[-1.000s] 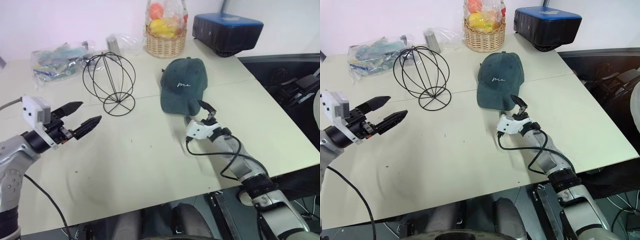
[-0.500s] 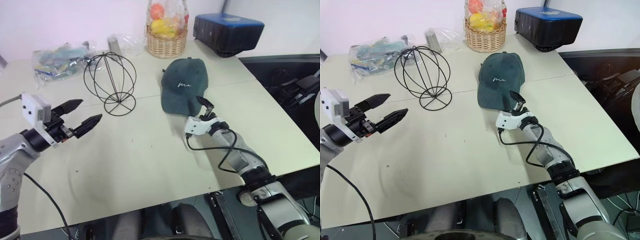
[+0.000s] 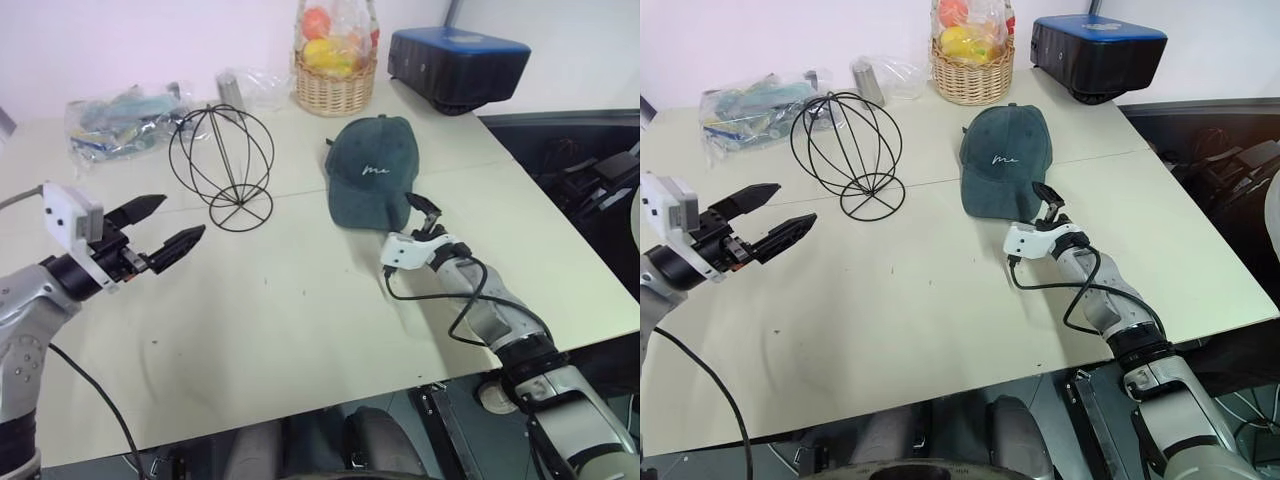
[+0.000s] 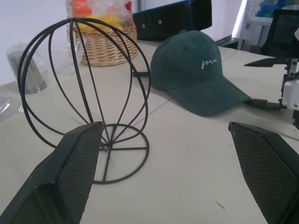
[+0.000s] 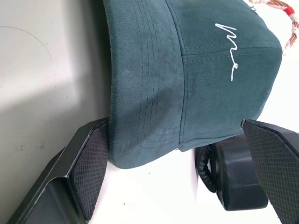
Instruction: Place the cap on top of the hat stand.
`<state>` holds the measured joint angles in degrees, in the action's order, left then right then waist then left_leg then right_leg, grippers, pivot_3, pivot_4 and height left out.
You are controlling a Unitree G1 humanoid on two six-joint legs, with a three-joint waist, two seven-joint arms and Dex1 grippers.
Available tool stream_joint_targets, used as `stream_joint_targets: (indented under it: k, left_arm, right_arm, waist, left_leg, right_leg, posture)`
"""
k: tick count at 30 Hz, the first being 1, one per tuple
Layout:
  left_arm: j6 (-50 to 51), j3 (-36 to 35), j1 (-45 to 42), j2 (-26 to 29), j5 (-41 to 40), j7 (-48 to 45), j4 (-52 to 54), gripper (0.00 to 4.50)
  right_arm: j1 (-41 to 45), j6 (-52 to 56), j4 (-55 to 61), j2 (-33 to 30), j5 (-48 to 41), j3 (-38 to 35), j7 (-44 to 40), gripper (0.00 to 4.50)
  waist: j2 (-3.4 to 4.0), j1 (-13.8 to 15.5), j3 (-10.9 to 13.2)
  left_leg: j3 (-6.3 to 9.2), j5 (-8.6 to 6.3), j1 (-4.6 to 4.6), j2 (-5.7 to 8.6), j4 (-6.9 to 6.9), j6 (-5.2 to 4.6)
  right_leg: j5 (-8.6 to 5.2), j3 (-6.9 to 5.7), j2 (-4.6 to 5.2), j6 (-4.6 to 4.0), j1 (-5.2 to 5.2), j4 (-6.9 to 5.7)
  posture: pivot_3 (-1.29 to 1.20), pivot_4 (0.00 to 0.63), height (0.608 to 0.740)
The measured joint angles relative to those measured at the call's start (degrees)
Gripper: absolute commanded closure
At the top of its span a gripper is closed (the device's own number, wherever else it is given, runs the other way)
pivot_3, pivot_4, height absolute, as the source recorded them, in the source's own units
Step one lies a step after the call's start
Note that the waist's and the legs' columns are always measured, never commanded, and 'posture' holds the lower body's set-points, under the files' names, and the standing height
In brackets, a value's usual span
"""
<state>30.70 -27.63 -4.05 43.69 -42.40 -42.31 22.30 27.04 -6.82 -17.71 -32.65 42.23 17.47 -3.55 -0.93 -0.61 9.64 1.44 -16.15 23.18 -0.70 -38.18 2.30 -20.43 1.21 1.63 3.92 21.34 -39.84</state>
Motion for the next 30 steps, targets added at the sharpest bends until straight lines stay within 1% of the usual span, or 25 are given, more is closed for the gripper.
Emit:
stream_joint_targets:
  k: [1, 2, 5, 7, 8, 18, 30]
  left_arm:
    - [0.00, 0.01, -0.19, 0.00, 0.01, -0.02, 0.00, 0.00]
    - [0.00, 0.01, -0.19, 0.01, 0.03, -0.02, 0.00, 0.00]
    - [0.00, 0.29, -0.23, 0.01, 0.21, -0.04, 0.00, 0.00]
    - [0.00, 0.48, -0.29, 0.02, 0.28, -0.06, -0.02, 0.00]
    - [0.00, 0.58, -0.31, 0.02, 0.40, -0.10, -0.02, 0.00]
    - [0.00, 1.10, -0.36, 0.05, 0.63, -0.22, -0.02, 0.00]
    - [-0.14, 1.78, -0.38, 0.05, 1.45, -0.60, -0.02, 0.00]
  right_arm:
    - [-0.20, 0.23, -0.04, 0.01, -0.21, 0.00, -0.09, 0.92]
    - [-0.61, 0.35, -0.15, 0.01, -0.40, 0.00, -0.11, 1.39]
    - [-1.67, 0.41, -0.72, 0.01, -0.78, 0.01, -0.10, 2.92]
    - [-1.33, 0.33, -0.45, 0.02, -1.06, -0.63, 0.32, 4.04]
    - [-1.15, 0.26, -0.13, 0.02, -1.31, -1.07, 0.45, 4.48]
    - [-1.16, -0.53, -0.45, 0.68, -1.95, -1.28, 3.59, 4.48]
    - [0.46, -6.79, 0.39, 1.17, -2.71, -2.95, 11.11, 4.48]
  waist:
    - [0.00, 0.00, 0.00]
    - [0.00, -0.01, 0.00]
    - [0.01, -0.25, 0.01]
    - [-0.01, -0.44, -0.01]
    - [-0.04, -0.49, -0.02]
    - [-0.04, -0.55, -0.03]
    - [-0.03, -0.53, -0.02]
  left_leg:
    - [0.00, 0.00, 0.00, 0.00, 0.00, 0.00]
    - [0.00, 0.00, 0.01, 0.00, 0.00, 0.00]
    - [-0.01, 0.00, 0.02, 0.00, 0.01, 0.00]
    - [-0.01, 0.00, -0.01, -0.03, 0.01, 0.00]
    - [-0.01, 0.00, -0.02, -0.04, 0.01, 0.00]
    - [-0.02, 0.00, -0.02, -0.04, 0.02, 0.00]
    - [-0.03, 0.00, -0.01, -0.04, 0.03, 0.00]
  right_leg:
    - [0.00, 0.00, 0.00, 0.00, 0.00, 0.00]
    - [0.00, 0.01, 0.00, 0.00, 0.01, 0.00]
    - [0.00, 0.02, -0.01, 0.00, 0.04, 0.00]
    - [0.00, 0.02, -0.04, 0.00, 0.03, 0.00]
    - [0.00, 0.02, -0.06, 0.00, 0.02, 0.00]
    - [0.00, 0.05, -0.06, 0.00, 0.05, -0.02]
    - [0.00, 0.05, -0.06, 0.00, 0.07, -0.03]
  posture:
    - [0.00, 0.150, 0.740]
    - [0.00, 0.150, 0.740]
    - [0.00, 0.150, 0.740]
    - [0.00, 0.150, 0.740]
    - [0.00, 0.150, 0.740]
    - [0.00, 0.150, 0.740]
    - [0.00, 0.150, 0.740]
